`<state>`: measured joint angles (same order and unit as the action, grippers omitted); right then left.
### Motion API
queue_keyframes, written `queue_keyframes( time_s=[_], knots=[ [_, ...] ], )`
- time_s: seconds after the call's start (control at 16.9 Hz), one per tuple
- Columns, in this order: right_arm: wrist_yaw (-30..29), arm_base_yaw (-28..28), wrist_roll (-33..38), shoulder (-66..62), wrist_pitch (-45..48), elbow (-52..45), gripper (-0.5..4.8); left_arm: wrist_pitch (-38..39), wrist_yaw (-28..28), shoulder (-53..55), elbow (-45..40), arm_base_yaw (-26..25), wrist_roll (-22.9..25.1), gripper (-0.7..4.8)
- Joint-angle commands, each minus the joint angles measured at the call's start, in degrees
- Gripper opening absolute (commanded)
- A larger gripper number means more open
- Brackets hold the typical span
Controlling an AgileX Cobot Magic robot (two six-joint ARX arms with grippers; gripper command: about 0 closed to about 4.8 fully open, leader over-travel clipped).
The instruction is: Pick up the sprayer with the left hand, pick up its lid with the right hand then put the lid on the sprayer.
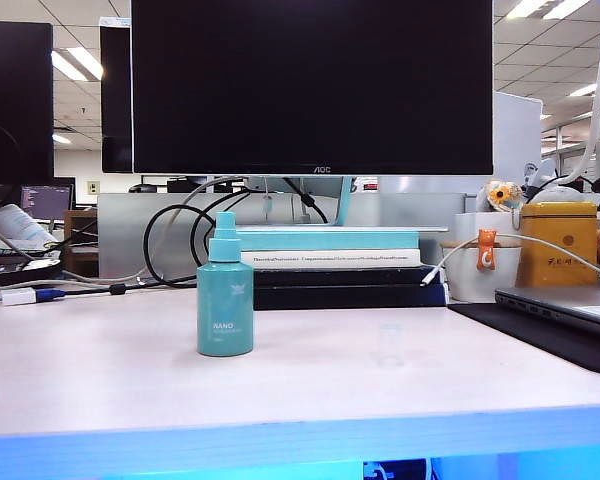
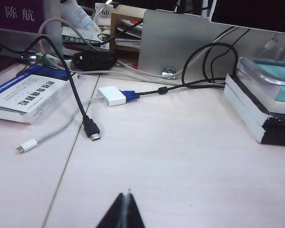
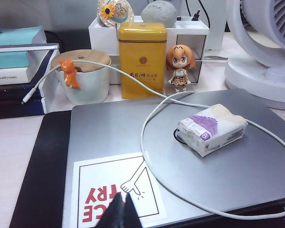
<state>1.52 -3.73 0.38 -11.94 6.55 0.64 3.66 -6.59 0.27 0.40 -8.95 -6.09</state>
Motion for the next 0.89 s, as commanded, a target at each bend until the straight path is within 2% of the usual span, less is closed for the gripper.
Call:
queue_keyframes(
  time_s=[0.06,0.24,0.3,0.36,0.42,0.65,0.89],
  knots=[
    [0.28,0.07,1.33,-0.02,1.22,-0.35,-0.05,-0.76,-0.26,-0.2,0.02,-0.02,-0.2,-0.04],
    [-0.33,0.09,1.86,-0.02,1.22,-0.35,-0.06,-0.76,-0.42,-0.2,0.02,-0.02,-0.46,-0.05],
    [-0.39,0.11,4.37,-0.02,1.22,-0.33,-0.06,-0.98,-2.54,-0.2,0.04,-0.04,-0.66,-0.05],
    [-0.35,0.13,7.23,-0.02,1.33,0.17,-0.06,-3.39,-7.8,-0.2,0.11,0.0,-1.99,-0.05],
    [0.37,0.11,7.37,-0.02,1.53,1.75,-0.06,-7.06,-10.25,-0.2,0.55,0.0,-4.83,-0.05],
    [7.61,0.0,9.05,-0.2,1.73,11.32,-0.06,-9.55,-10.05,0.46,8.22,0.0,-6.16,-0.05],
    [5.53,0.04,10.16,-6.49,3.5,20.35,-0.05,-12.33,-11.65,6.99,14.36,0.0,-5.68,-0.05]
  ],
)
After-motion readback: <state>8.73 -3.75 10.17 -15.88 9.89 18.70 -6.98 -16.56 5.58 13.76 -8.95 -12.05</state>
